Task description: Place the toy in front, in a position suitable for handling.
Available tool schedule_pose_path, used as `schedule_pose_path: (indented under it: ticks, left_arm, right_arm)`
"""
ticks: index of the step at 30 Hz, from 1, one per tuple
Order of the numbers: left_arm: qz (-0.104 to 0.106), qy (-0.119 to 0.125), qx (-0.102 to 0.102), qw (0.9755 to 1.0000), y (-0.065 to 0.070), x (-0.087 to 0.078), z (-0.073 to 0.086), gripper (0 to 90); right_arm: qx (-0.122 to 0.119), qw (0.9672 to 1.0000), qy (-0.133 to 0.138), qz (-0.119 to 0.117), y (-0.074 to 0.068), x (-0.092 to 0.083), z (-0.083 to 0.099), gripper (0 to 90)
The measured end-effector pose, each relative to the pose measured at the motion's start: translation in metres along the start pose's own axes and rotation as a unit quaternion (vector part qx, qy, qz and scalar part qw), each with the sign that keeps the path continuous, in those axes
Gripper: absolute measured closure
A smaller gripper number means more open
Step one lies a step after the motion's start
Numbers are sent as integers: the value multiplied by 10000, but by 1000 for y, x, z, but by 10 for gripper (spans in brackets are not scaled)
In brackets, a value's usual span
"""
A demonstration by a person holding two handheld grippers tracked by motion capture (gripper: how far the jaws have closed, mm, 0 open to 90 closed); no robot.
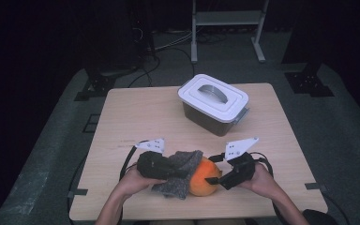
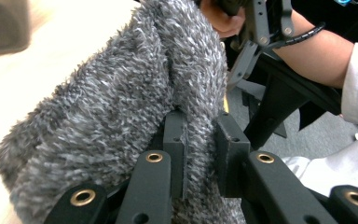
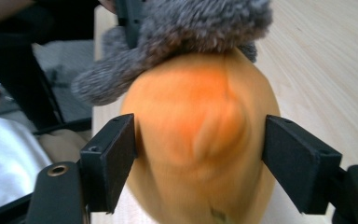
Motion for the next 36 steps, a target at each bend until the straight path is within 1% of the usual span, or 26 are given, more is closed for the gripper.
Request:
schedule_pose_path:
  ticks: [1,2,3,5,7,8,10,11,12,14,15,17,19,20,21,22,23,24,26,27,28,29,30,32,34,36]
  left_arm:
    - [-8,-28,11,10000,1,1,0,773]
    - [-33,-74,28,10000,1,2,0,772]
    - [-52,-72,1,10000,0,2,0,772]
    - [-135,-50,-51,9999,0,-3,0,773]
    - [-256,36,64,9996,3,-11,-5,773]
    - [-268,124,112,9995,5,-15,-9,773]
    - [-337,235,213,9989,10,-23,-15,773]
    - [-376,246,221,9987,11,-25,-16,772]
    - [-419,212,212,9987,10,-27,-16,773]
    - [-395,165,103,9990,7,-25,-11,773]
    - [-347,128,7,9993,3,-22,-6,773]
    - [-266,161,-85,9995,-1,-21,-2,773]
    - [-265,153,-108,9995,-2,-22,0,773]
    - [-324,157,-127,9993,-4,-24,1,773]
    - [-343,133,-156,9992,-6,-25,4,773]
    - [-349,117,-190,9991,-7,-24,5,773]
    - [-341,102,-227,9991,-9,-22,8,772]
    - [-305,101,-269,9991,-11,-20,10,772]
    - [-221,83,-243,9994,-12,-15,10,771]
    - [-212,95,-241,9994,-11,-13,9,771]
    - [-203,99,-227,9995,-11,-12,8,771]
    - [-177,92,-219,9996,-10,-11,7,771]
    - [-143,95,-201,9996,-9,-9,7,771]
    - [-78,64,-173,9998,-7,-5,6,771]
    - [-56,43,-145,9999,-5,-2,5,771]
    - [-28,34,-136,9999,-3,1,5,771]
  right_arm:
    - [-29,9999,-65,73,-2,2,-1,254]
    - [-18,9999,-105,95,-2,4,-1,296]
    - [-12,9999,-129,98,-2,6,0,361]
    - [-71,9998,-38,158,-3,8,2,472]
    - [-186,9995,89,226,-5,7,1,526]
    - [-279,9991,179,255,-7,7,-1,533]
    - [-472,9984,286,107,-13,10,-2,535]
    - [-667,9971,348,98,-20,13,-3,534]
    - [-782,9961,386,106,-23,14,-4,533]
    - [-975,9944,401,102,-28,17,-6,533]
    - [-1008,9941,398,103,-28,17,-6,533]
    - [-988,9945,345,84,-26,17,-5,535]
    - [-953,9949,330,70,-19,14,-1,538]
    - [-897,9954,325,77,-16,12,0,538]
    - [-853,9958,315,86,-12,10,2,537]
    - [-688,9971,310,62,-5,6,5,532]
    - [-591,9978,297,47,-1,4,7,514]
    - [-468,9985,279,46,4,1,9,478]
    - [-172,9998,130,-43,7,-2,9,361]
    - [-169,9999,14,-35,6,-3,7,313]
    - [-273,9996,-87,42,4,-5,4,295]
    - [-412,9990,-110,101,1,-6,2,288]
    - [-480,9987,-114,117,-1,-8,0,276]
    - [-458,9987,-185,108,-6,-7,-5,253]
    - [-517,9981,-300,168,-10,-3,-6,228]
    - [-499,9980,-344,182,-12,2,-6,220]
Point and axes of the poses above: each handheld gripper's, and its own axes: x roughly forward along the jaws, z roughly out of its underside, y roughly to its right, the point moved 3 cm from there along x, roughly forward along the jaws, and after that the axes turned 10 degrees about z, right-handed, at the moved point
